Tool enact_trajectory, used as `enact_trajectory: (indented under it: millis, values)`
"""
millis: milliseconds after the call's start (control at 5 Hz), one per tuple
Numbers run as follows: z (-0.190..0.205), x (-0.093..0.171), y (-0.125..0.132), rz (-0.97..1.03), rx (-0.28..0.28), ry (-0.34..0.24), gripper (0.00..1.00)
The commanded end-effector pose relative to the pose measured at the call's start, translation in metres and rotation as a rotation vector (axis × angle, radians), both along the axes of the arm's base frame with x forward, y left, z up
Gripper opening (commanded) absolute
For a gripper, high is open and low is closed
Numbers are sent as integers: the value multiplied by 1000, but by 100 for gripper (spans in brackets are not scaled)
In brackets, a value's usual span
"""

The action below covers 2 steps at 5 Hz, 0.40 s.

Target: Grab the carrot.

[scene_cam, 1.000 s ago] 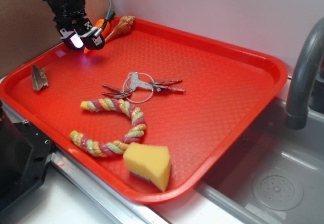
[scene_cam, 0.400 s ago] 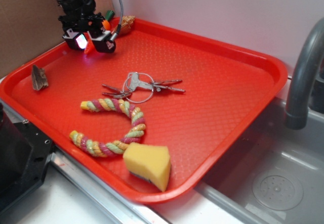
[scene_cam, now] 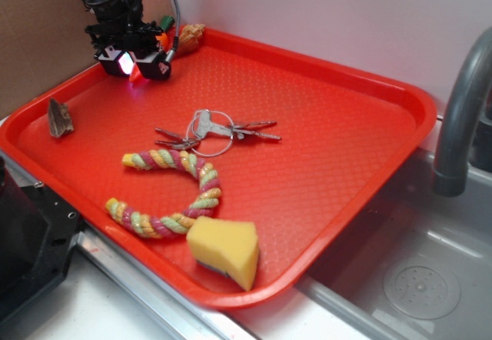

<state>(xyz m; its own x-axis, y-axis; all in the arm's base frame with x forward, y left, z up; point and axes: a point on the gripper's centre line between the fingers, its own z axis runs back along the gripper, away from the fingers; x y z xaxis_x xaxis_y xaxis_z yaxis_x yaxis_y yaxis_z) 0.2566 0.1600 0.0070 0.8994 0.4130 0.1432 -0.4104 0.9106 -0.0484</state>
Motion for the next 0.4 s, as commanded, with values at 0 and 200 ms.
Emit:
enact_trajectory:
  millis: [0, 200]
  values:
    - [-11, -2, 7, 1, -27, 42, 0]
    - [20, -23, -16, -159, -99, -19, 0]
